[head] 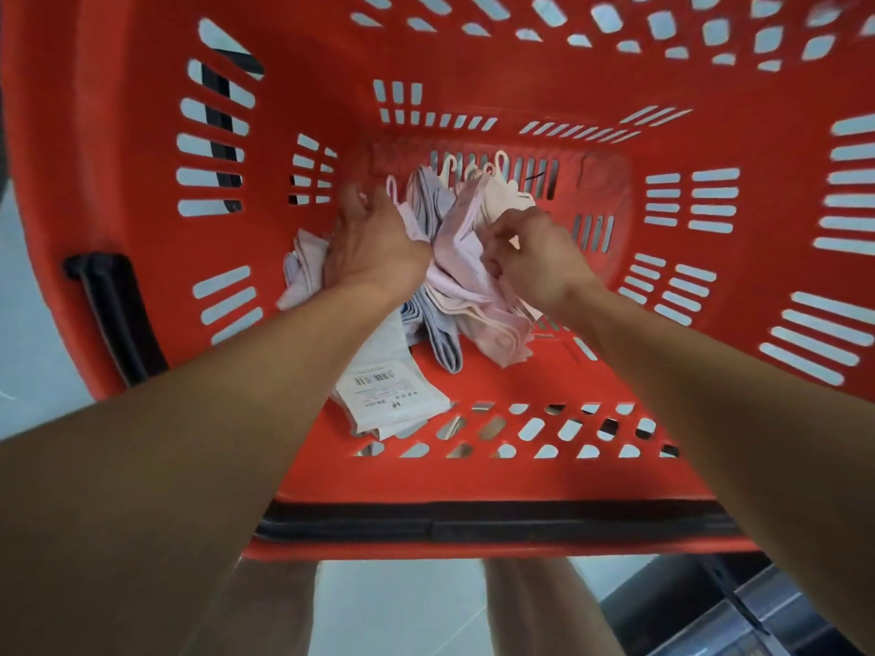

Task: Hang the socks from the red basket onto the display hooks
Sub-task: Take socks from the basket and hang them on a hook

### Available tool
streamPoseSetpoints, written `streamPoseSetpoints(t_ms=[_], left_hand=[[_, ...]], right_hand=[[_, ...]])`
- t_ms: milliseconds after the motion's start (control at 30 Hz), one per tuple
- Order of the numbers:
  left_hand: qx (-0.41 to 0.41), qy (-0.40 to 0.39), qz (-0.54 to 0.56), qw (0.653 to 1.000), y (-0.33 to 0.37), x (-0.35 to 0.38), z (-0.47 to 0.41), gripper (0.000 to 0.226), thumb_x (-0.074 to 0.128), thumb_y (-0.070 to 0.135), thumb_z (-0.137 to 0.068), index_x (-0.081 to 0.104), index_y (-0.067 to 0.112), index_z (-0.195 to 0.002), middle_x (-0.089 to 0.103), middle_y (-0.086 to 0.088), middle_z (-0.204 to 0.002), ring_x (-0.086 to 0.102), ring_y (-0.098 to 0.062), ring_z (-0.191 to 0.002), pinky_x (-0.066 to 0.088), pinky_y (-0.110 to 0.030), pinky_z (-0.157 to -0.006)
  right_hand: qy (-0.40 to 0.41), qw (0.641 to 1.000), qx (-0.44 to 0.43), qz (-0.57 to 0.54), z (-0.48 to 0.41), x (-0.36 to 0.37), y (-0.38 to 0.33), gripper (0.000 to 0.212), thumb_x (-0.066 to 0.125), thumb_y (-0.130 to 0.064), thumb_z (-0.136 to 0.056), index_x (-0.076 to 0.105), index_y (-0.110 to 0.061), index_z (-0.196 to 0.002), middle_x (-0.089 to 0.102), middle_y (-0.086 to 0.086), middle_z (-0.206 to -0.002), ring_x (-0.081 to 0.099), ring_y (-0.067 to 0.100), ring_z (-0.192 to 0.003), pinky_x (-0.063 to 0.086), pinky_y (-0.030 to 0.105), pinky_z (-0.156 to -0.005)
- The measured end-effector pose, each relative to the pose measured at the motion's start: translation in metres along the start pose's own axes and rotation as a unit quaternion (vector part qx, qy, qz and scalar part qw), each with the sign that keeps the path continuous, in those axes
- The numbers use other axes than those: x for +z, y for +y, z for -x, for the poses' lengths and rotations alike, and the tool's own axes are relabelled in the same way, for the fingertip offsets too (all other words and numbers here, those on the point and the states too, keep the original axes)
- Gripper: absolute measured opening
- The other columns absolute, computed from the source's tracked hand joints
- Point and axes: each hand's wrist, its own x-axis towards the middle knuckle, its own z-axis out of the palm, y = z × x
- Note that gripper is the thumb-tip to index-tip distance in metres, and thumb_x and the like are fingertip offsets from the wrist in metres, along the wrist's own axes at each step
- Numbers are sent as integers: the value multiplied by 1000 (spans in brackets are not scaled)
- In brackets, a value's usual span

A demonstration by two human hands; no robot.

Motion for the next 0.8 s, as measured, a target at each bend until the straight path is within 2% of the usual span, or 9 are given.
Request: streamPoseSetpoints(t_ms=[33, 133, 233, 300, 400, 533, 667, 733, 800], left_hand=[[0, 9, 12, 1000, 1, 1, 2, 73, 63, 18, -89, 25, 10, -151, 19, -11, -159, 35, -36, -140, 37, -44, -111], [27, 35, 25, 999, 2, 5, 9, 92, 64, 5, -83, 10, 10, -158, 7, -14, -164, 17, -36, -150, 25, -47, -121], [112, 78, -126, 983, 5, 4, 5, 100, 67, 5, -78, 8, 8, -158, 0, -16, -167, 1, -33, -155, 5, -47, -126], [160, 72, -178, 968, 12, 1, -3, 95, 69, 10, -77, 17, 11, -157, 13, -16, -166, 14, -34, -153, 13, -46, -125], [79, 17, -68, 994, 29, -10, -24, 59, 61, 17, -85, 46, 15, -142, 51, -14, -144, 50, -39, -131, 43, -45, -106], [-12, -49, 38, 998, 48, -17, -55, 35, 36, 12, -100, 66, 4, -117, 66, -21, -122, 64, -36, -112, 51, -39, -95], [-22, -139, 99, 985, 55, -3, -61, 36, 35, 29, -106, 59, 11, -85, 67, -16, -97, 63, -26, -68, 48, -27, -54], [-28, -152, 142, 978, 55, 2, -61, 35, 36, 31, -105, 62, 9, -94, 68, -10, -101, 65, -26, -72, 47, -24, -59], [-13, -127, 185, 974, 56, 0, -57, 26, 40, 31, -104, 63, 18, -108, 64, -3, -116, 64, -23, -98, 46, -27, -82]], right_hand=[[20, 999, 26, 13, -5, 3, 2, 11, 58, -21, -93, 61, -13, -101, 56, 10, -119, 61, 27, -92, 47, 31, -83], [32, 995, 82, 43, -21, 15, 1, 53, 67, -31, -89, 44, -8, -131, 36, 12, -140, 50, 34, -122, 43, 38, -100], [21, 995, 95, 29, -33, 26, -10, 74, 75, -45, -81, 38, -10, -134, 31, 10, -144, 37, 33, -134, 37, 44, -111], [28, 993, 115, 27, -38, 32, -18, 76, 71, -47, -83, 33, -10, -137, 30, 9, -144, 34, 35, -134, 36, 45, -108], [60, 989, 124, 47, -44, 37, -22, 70, 63, -39, -90, 28, -7, -141, 27, 13, -147, 31, 39, -134, 36, 47, -104], [82, 986, 144, 23, -48, 43, -22, 73, 68, -41, -86, 29, -8, -139, 26, 12, -147, 31, 40, -133, 39, 48, -98], [110, 981, 152, -37, -44, 51, -19, 66, 69, -32, -82, 32, -10, -133, 28, 11, -142, 35, 40, -127, 41, 50, -91], [126, 977, 154, -77, -40, 51, -16, 66, 66, -30, -81, 33, -11, -134, 31, 12, -143, 39, 40, -127, 39, 49, -98], [144, 964, 169, -146, -37, 48, -12, 78, 69, -40, -78, 32, -12, -141, 35, 12, -144, 44, 38, -127, 40, 48, -106]])
